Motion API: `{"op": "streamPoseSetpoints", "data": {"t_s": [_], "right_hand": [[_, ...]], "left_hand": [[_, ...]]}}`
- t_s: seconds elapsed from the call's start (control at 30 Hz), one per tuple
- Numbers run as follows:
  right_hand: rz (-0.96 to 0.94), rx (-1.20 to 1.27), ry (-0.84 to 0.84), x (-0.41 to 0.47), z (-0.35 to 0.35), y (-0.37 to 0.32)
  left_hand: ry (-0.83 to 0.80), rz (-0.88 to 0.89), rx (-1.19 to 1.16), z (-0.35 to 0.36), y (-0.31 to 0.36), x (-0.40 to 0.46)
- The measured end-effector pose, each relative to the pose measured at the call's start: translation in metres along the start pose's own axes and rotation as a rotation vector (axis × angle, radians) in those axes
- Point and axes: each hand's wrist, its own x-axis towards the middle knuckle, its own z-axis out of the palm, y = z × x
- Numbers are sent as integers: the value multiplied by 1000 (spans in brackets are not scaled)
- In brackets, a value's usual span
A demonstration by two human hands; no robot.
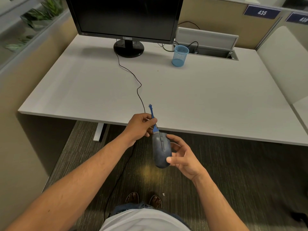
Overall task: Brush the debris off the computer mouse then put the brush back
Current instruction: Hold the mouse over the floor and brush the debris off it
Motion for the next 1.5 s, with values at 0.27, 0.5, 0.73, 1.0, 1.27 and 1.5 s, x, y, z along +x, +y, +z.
{"op": "streamPoseSetpoints", "data": {"t_s": [0.27,0.5,0.73,1.0,1.27,1.5], "right_hand": [[1,-4,-2,-4,0,3],[9,-23,-1,-3,4,5],[-8,-1,13,-6,1,7],[3,-6,-17,-7,4,6],[3,-14,-5,-7,3,6],[-8,3,9,-8,-2,8]], "left_hand": [[18,-22,29,-15,1,2],[22,-10,-1,-1,1,-1],[-38,-52,110,-15,-3,-2],[33,-18,25,-10,3,-3],[-28,-11,62,-6,2,-3],[-108,-46,105,-18,-4,-3]]}}
